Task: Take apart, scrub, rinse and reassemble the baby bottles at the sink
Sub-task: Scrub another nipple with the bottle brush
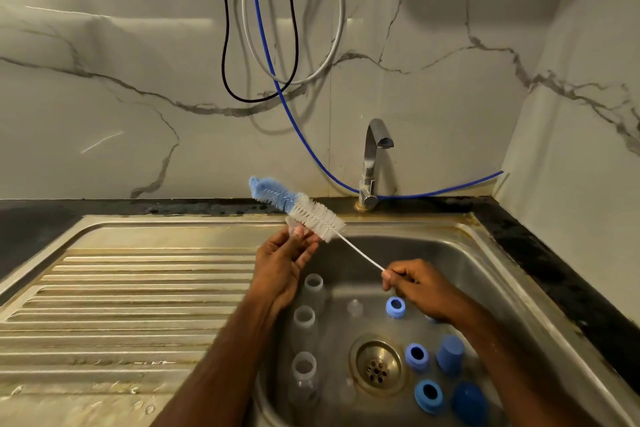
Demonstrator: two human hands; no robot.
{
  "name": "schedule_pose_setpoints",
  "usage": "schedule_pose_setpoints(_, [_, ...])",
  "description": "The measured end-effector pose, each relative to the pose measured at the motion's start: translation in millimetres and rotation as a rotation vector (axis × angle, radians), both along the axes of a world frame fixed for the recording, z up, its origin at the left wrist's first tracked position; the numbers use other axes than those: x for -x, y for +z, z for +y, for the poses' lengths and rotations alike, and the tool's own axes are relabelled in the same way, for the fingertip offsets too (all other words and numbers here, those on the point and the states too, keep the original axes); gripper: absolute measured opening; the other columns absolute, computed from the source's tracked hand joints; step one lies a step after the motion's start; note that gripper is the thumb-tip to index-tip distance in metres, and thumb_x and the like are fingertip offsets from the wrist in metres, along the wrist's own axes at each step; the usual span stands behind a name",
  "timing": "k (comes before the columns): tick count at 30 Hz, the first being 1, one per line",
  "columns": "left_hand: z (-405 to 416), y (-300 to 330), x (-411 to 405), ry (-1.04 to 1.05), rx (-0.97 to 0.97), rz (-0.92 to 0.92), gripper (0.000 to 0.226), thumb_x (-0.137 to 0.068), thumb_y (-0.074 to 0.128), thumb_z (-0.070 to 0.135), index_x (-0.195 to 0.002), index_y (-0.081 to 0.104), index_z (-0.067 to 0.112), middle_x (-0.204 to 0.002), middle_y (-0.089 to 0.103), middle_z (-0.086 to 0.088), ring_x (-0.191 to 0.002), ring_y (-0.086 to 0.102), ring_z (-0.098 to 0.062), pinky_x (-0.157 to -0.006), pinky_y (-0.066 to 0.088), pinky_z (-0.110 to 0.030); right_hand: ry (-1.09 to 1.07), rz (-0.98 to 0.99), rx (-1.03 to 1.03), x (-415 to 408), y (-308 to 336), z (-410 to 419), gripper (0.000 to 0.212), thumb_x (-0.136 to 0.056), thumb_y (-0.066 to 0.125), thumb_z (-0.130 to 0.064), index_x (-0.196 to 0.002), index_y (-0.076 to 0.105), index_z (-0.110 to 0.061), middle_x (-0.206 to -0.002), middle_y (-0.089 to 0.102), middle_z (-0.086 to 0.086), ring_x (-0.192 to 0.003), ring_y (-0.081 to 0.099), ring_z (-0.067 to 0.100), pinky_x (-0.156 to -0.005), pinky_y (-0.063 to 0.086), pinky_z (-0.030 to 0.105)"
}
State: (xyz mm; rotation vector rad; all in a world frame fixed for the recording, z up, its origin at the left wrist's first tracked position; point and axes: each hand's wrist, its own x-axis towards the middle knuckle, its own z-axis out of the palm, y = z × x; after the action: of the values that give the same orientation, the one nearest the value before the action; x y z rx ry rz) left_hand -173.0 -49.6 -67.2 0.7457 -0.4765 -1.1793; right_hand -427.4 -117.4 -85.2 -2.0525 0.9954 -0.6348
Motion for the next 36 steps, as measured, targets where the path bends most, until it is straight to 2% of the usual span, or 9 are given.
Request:
schedule_pose_setpoints(5, [-4, -13, 21, -0.077, 0.004, -0.566, 0.024, -0.094, 0.065, 0.013, -0.105, 0.069, -0.008, -0.09, 0.074, -0.018, -0.084, 0.07, -0.027, -0.079, 0.059, -0.03, -0.022, -0.023, 0.03, -17, -1, 9, 0.029, -0.102, 0.055, -0.024, -0.079, 0.07, -0.015, -0.054, 0.051, -0.006, -0.054, 0.047, 0.006, -0.057, 0.041, 0.022])
schedule_pose_setpoints(11, [-1, 1, -3, 0.029, 0.02, -0.163, 0.023, -0.096, 0.059, 0.014, -0.107, 0.068, -0.004, -0.093, 0.074, -0.017, -0.081, 0.071, -0.02, -0.077, 0.061, -0.029, 0.01, -0.041, -0.109, 6, 11, 4, 0.029, -0.102, 0.054, -0.018, -0.079, 0.07, -0.011, -0.054, 0.053, -0.007, -0.052, 0.046, 0.003, -0.054, 0.039, 0.014])
schedule_pose_setpoints(13, [0, -2, -13, 0.013, 0.008, -0.271, 0.024, -0.094, 0.06, 0.015, -0.106, 0.068, -0.005, -0.092, 0.073, -0.016, -0.081, 0.07, -0.022, -0.076, 0.061, -0.029, 0.026, -0.002, -0.116, 10, 12, 6, 0.029, -0.103, 0.053, -0.018, -0.079, 0.07, -0.013, -0.056, 0.058, -0.012, -0.053, 0.05, -0.002, -0.056, 0.04, 0.011])
schedule_pose_setpoints(16, [2, -8, 6, -0.062, -0.024, -0.675, 0.022, -0.096, 0.064, 0.015, -0.102, 0.069, -0.005, -0.088, 0.074, -0.017, -0.078, 0.071, -0.024, -0.075, 0.059, -0.034, 0.024, 0.022, -0.043, -4, 6, 10, 0.03, -0.103, 0.054, -0.024, -0.079, 0.071, -0.016, -0.06, 0.057, -0.006, -0.058, 0.052, 0.003, -0.059, 0.044, 0.017])
schedule_pose_setpoints(19, [1, -8, 23, -0.076, -0.018, -0.861, 0.016, -0.097, 0.064, 0.007, -0.097, 0.07, -0.008, -0.08, 0.072, -0.019, -0.067, 0.069, -0.018, -0.066, 0.056, -0.025, 0.006, 0.006, 0.053, -17, 3, 11, 0.029, -0.102, 0.056, -0.023, -0.077, 0.071, -0.019, -0.055, 0.053, -0.006, -0.055, 0.048, 0.005, -0.057, 0.042, 0.02])
schedule_pose_setpoints(23, [2, -10, 13, 0.019, -0.072, -0.899, 0.016, -0.094, 0.071, 0.02, -0.094, 0.07, 0.004, -0.079, 0.073, -0.013, -0.072, 0.07, -0.029, -0.067, 0.06, -0.035, -0.02, 0.061, 0.099, 6, 5, -1, 0.028, -0.101, 0.057, -0.025, -0.076, 0.07, -0.023, -0.054, 0.054, -0.01, -0.053, 0.048, 0.002, -0.057, 0.041, 0.02])
schedule_pose_setpoints(26, [3, -8, 8, 0.063, -0.065, -0.855, 0.013, -0.095, 0.07, 0.018, -0.095, 0.071, 0.005, -0.082, 0.07, -0.016, -0.072, 0.069, -0.023, -0.066, 0.059, -0.026, -0.025, 0.069, 0.096, 19, 2, -9, 0.029, -0.101, 0.058, -0.025, -0.075, 0.07, -0.024, -0.059, 0.058, 0.002, -0.056, 0.049, 0.004, -0.061, 0.042, 0.026])
schedule_pose_setpoints(31, [2, -13, -4, 0.071, -0.073, -0.786, 0.012, -0.098, 0.066, 0.02, -0.107, 0.07, 0.014, -0.1, 0.075, -0.003, -0.092, 0.074, -0.02, -0.078, 0.063, -0.036, -0.018, 0.08, 0.065, 32, -3, -17, 0.026, -0.1, 0.057, -0.032, -0.078, 0.07, -0.03, -0.067, 0.061, 0.015, -0.059, 0.051, 0.015, -0.064, 0.047, 0.036])
schedule_pose_setpoints(36, [3, -12, 10, 0.04, -0.049, -0.96, 0.014, -0.095, 0.069, 0.015, -0.108, 0.071, 0.015, -0.097, 0.077, 0.0, -0.09, 0.074, -0.015, -0.08, 0.062, -0.032, -0.029, 0.104, 0.099, 12, 2, -2, 0.026, -0.101, 0.057, -0.025, -0.08, 0.071, -0.021, -0.06, 0.061, -0.008, -0.056, 0.054, 0.005, -0.06, 0.047, 0.021])
